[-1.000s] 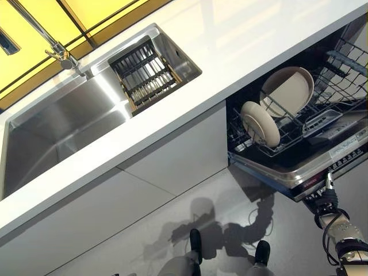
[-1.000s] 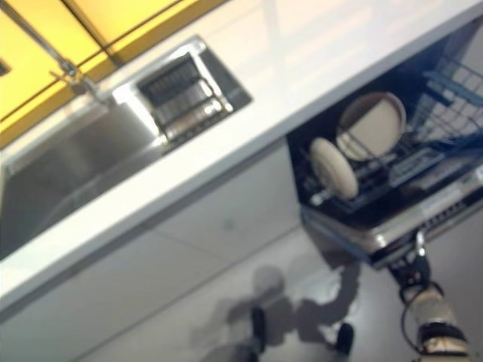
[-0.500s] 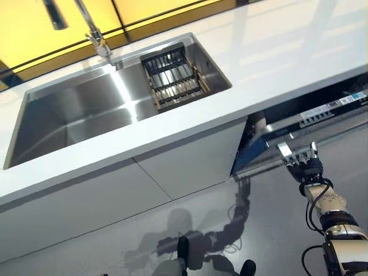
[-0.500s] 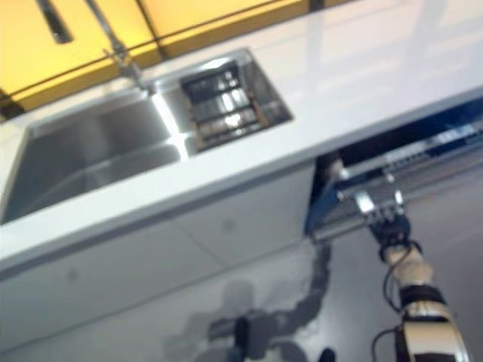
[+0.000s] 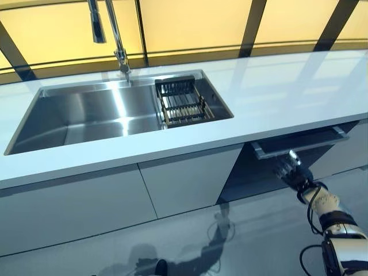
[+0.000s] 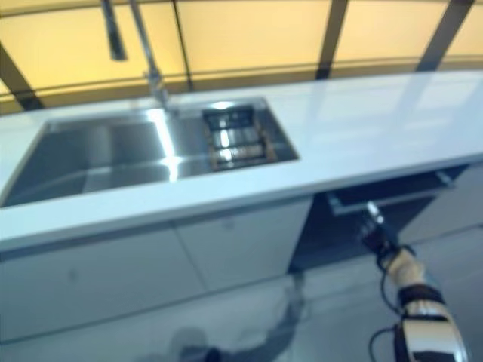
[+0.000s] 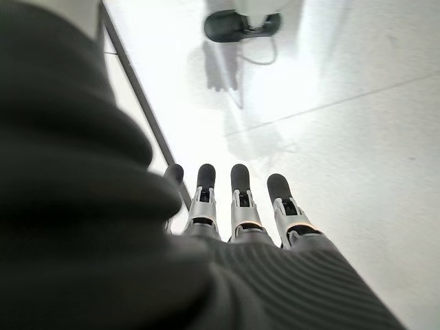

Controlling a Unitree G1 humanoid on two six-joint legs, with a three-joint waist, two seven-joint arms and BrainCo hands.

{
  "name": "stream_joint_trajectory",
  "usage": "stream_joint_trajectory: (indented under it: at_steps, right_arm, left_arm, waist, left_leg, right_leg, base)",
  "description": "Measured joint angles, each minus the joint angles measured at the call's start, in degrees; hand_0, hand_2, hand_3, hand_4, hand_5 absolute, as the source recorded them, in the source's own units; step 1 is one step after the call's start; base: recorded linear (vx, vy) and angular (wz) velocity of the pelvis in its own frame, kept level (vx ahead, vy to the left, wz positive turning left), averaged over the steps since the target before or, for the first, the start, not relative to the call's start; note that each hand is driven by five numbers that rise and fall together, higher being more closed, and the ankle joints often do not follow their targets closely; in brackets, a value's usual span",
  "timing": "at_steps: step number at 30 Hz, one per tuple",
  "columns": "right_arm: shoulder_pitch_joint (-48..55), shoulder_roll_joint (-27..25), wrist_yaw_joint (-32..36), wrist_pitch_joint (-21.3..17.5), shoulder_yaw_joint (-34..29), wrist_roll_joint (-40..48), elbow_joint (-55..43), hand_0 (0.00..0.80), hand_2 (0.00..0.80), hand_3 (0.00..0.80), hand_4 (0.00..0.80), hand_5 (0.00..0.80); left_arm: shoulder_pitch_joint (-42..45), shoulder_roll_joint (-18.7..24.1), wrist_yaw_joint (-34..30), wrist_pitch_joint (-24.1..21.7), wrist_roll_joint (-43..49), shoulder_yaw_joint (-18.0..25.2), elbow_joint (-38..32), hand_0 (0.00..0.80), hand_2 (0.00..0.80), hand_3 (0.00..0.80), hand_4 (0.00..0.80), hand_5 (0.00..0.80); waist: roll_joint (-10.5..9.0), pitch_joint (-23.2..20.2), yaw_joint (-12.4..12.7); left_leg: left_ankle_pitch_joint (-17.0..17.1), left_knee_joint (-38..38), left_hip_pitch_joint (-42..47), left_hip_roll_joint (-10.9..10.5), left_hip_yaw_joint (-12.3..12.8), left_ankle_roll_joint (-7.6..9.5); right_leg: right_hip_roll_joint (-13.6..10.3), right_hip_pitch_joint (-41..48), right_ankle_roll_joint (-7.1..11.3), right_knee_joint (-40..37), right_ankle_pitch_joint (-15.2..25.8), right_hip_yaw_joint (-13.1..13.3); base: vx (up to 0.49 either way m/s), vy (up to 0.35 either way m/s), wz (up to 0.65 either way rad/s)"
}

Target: Take plates into dishwasher

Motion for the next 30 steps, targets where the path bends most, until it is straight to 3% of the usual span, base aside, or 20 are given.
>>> stream_joint_trajectory:
  at_steps: [6, 13, 17, 21, 25, 30]
  right_arm:
    - [8.15, 0.74, 1.85, 0.06, 3.79, -16.28, 0.53, 0.0, 0.0, 0.0, 0.0, 0.0]
    - [18.16, 1.27, -4.13, -7.86, 10.14, -39.17, -5.74, 0.0, 0.0, 0.0, 0.0, 0.0]
    - [19.72, 2.33, -7.62, -11.64, 17.22, -59.95, -6.96, 0.0, 0.0, 0.0, 0.0, 0.0]
    - [21.44, 5.65, -9.2, -11.96, 27.44, -79.4, -5.12, 0.0, 0.0, 0.0, 0.0, 0.0]
    - [22.98, 13.52, -11.59, -8.08, 28.86, -80.0, 0.39, 0.0, 0.0, 0.0, 0.0, 0.0]
    - [26.2, 20.2, -12.42, -1.96, 24.7, -70.67, 9.93, 0.0, 0.0, 0.0, 0.0, 0.0]
  left_arm:
    - [0.2, -0.04, 0.23, 0.15, -0.02, 0.02, 0.28, 0.0, 0.0, 0.0, 0.0, 0.0]
    - [-0.34, -0.47, 0.28, 3.33, -0.02, 0.01, 0.27, 0.0, 0.0, 0.0, 0.0, 0.0]
    - [-0.94, -1.56, 1.04, 7.71, 2.92, -0.78, 0.65, 0.0, 0.0, 0.0, 0.0, 0.0]
    - [-2.37, -1.79, 2.08, 14.2, 4.65, -4.64, 1.8, 0.0, 0.0, 0.0, 0.0, 0.0]
    - [-3.5, -3.69, 2.26, 16.97, 4.6, -5.44, 2.36, 0.0, 0.0, 0.0, 0.0, 0.0]
    - [-3.62, -7.45, 1.98, 18.21, 4.51, -5.46, 3.37, 0.0, 0.0, 0.0, 0.0, 0.0]
  waist:
    - [0.43, -1.5, -1.42]
    - [0.71, -2.35, -3.5]
    - [0.24, -3.16, -4.46]
    - [-0.64, -4.69, -4.33]
    - [-0.69, -5.62, -4.35]
    - [0.62, -6.07, -4.41]
  left_leg:
    - [-0.13, 0.02, 0.4, 0.56, 0.59, -0.22]
    - [-0.15, -0.09, 0.96, 0.71, 0.71, -0.25]
    - [-0.29, -0.29, 0.9, 0.78, 0.69, -0.4]
    - [-0.46, -0.29, 0.77, 0.95, 0.4, -0.6]
    - [-0.52, -0.22, 0.84, 0.78, -0.56, -0.68]
    - [-0.54, -0.24, 1.06, 0.65, -0.94, -0.68]
  right_leg:
    - [0.55, 0.09, -0.26, -0.05, -0.12, 0.56]
    - [0.7, 0.66, -0.35, -0.05, -0.26, 0.44]
    - [0.69, 1.0, -0.15, -0.07, -0.49, 0.36]
    - [0.87, 1.06, -0.14, -0.07, -0.89, 0.04]
    - [0.86, 1.33, -0.24, -0.07, -1.16, -0.7]
    - [0.74, 1.87, -0.14, -0.07, -1.53, -1.22]
  base:
    - [-0.012, 0.03, -0.05]
    - [-0.044, 0.048, 0.0]
    - [-0.043, 0.018, 0.01]
    - [-0.031, -0.011, 0.04]
    - [-0.01, 0.011, 0.11]
    - [-0.009, 0.049, 0.06]
